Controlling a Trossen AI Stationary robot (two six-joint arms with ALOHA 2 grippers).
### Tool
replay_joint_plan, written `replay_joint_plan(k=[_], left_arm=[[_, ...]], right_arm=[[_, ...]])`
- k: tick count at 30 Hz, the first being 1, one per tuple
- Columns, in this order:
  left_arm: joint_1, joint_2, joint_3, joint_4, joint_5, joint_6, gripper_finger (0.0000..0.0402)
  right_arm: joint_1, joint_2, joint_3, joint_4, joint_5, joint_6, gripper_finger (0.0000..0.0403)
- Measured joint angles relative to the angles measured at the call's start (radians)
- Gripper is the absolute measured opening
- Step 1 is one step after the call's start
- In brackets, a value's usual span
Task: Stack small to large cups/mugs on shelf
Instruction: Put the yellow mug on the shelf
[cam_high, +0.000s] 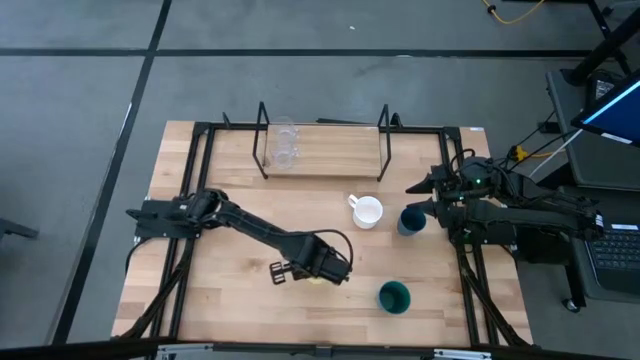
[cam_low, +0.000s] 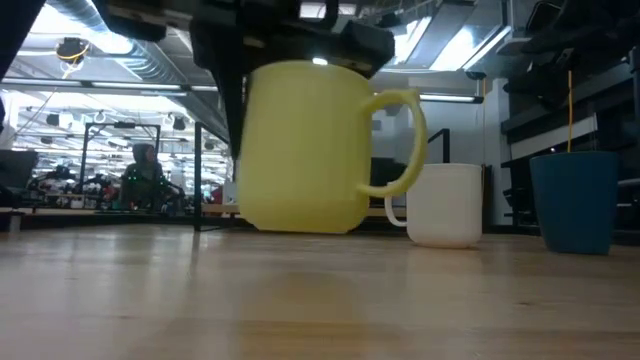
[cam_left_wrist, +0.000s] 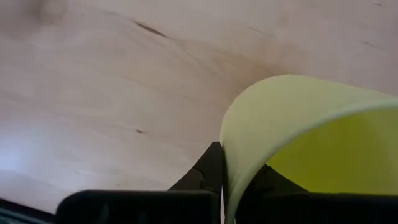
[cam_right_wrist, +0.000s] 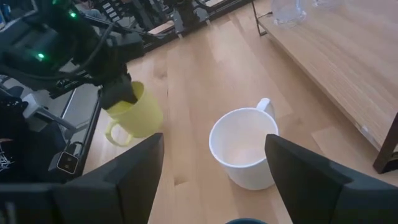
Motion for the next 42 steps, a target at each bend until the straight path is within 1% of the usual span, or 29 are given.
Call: replay_joint_plan(k=[4, 9, 13, 17, 25, 33, 37, 42], left_arm=[[0.01, -0.001, 0.0, -0.004, -0.002, -0.029, 0.0003], [0.014, 0.027, 0.001, 0.01, -0.004, -0.052, 0.0005], [0.014, 0.039, 0.0, -0.001, -0.04, -0.052, 0.0009], [0.018, 0.042, 0.001, 0.012, -0.05, -0.052, 0.0026], [0.04, 0.042, 0.001, 0.018, -0.054, -0.024, 0.008], [0.07, 0.002, 0.002, 0.014, -0.056, 0.122, 0.0125], [0.086, -0.025, 0.002, -0.01, -0.056, 0.19, 0.0135], [0.111, -0.068, 0.001, -0.006, -0.051, 0.291, 0.0136]], right_arm=[[0.0, 0.0, 0.0, -0.026, 0.0, -0.017, 0.0282], [0.0, 0.0, 0.0, -0.047, 0.0, -0.02, 0.0282], [0.0, 0.0, 0.0, -0.033, 0.0, -0.021, 0.0282], [0.0, 0.0, 0.0, -0.033, 0.0, -0.024, 0.0282], [0.0, 0.0, 0.0, -0.027, -0.001, -0.045, 0.0282], [0.0, 0.0, 0.0, -0.027, -0.019, -0.047, 0.0282], [0.0, 0.0, 0.0, -0.027, -0.018, -0.05, 0.0282], [0.0, 0.001, 0.0, -0.027, -0.018, -0.05, 0.0282]])
